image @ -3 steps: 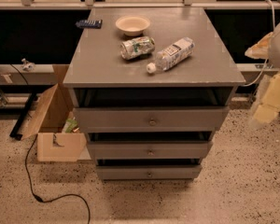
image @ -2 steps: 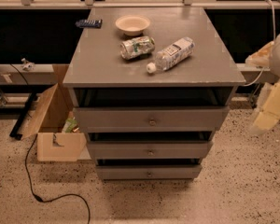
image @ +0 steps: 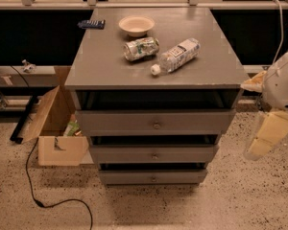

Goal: Open bottom drawer

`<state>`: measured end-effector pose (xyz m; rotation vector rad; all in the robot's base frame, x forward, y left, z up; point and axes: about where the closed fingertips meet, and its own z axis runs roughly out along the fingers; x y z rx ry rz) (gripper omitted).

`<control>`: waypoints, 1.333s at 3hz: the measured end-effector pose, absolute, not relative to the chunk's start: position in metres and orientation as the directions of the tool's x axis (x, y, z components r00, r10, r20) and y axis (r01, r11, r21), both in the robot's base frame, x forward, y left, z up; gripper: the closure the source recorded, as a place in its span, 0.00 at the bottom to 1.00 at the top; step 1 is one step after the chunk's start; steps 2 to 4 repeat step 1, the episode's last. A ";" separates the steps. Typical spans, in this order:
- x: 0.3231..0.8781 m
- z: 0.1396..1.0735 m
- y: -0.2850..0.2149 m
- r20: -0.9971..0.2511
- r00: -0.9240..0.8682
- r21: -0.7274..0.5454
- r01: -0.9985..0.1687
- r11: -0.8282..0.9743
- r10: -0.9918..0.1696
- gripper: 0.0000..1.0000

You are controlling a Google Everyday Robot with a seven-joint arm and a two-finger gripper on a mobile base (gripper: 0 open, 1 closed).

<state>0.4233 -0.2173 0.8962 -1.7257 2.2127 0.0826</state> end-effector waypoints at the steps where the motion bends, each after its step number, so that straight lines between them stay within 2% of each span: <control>1: 0.423 0.896 -0.217 -0.294 -0.210 -0.157 -0.952 0.263 -0.933 0.00; 4: 0.423 0.896 -0.217 -0.294 -0.210 -0.157 -0.952 0.263 -0.933 0.00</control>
Offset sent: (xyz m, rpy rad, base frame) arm 0.0000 0.0000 0.0000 0.0000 0.0000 0.0000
